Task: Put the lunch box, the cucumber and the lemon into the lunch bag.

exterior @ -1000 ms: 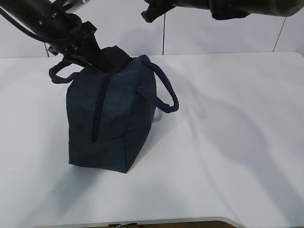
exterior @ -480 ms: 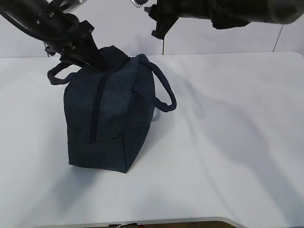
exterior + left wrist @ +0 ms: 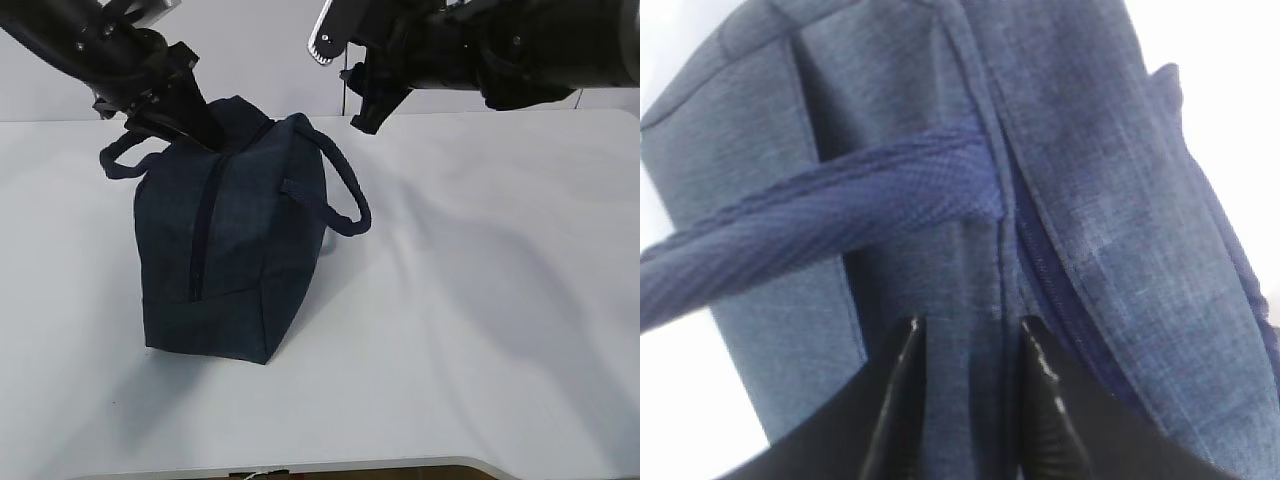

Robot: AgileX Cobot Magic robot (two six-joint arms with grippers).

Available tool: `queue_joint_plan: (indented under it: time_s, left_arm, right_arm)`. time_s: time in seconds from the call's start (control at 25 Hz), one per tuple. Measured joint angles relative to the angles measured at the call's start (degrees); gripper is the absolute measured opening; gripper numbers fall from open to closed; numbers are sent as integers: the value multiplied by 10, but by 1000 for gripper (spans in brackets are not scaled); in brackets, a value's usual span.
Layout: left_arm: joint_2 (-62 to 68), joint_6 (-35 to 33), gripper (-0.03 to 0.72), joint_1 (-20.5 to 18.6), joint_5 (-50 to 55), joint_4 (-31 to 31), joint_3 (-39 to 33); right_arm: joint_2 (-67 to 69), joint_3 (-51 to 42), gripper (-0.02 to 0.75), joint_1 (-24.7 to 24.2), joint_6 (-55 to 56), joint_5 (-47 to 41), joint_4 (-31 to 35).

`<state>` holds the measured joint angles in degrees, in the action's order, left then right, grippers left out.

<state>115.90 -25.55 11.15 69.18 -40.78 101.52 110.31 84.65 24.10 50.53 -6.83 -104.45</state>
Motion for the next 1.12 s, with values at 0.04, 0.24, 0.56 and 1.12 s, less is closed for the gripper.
queue_joint_plan:
  time_s: [0.04, 0.24, 0.56, 1.12]
  left_arm:
    - [0, 5, 190, 0, 0, 1, 0]
    - [0, 48, 199, 0, 0, 26, 0]
    - [-25, 75, 234, 0, 3, 62, 0]
    - [-93, 137, 239, 0, 13, 217, 0]
  right_arm:
    - [-6, -10, 403, 0, 5, -2, 0]
    - [-39, -51, 402, 0, 22, -7, 0]
    - [-83, -131, 402, 0, 27, -10, 0]
    - [-135, -190, 402, 0, 21, -124, 124]
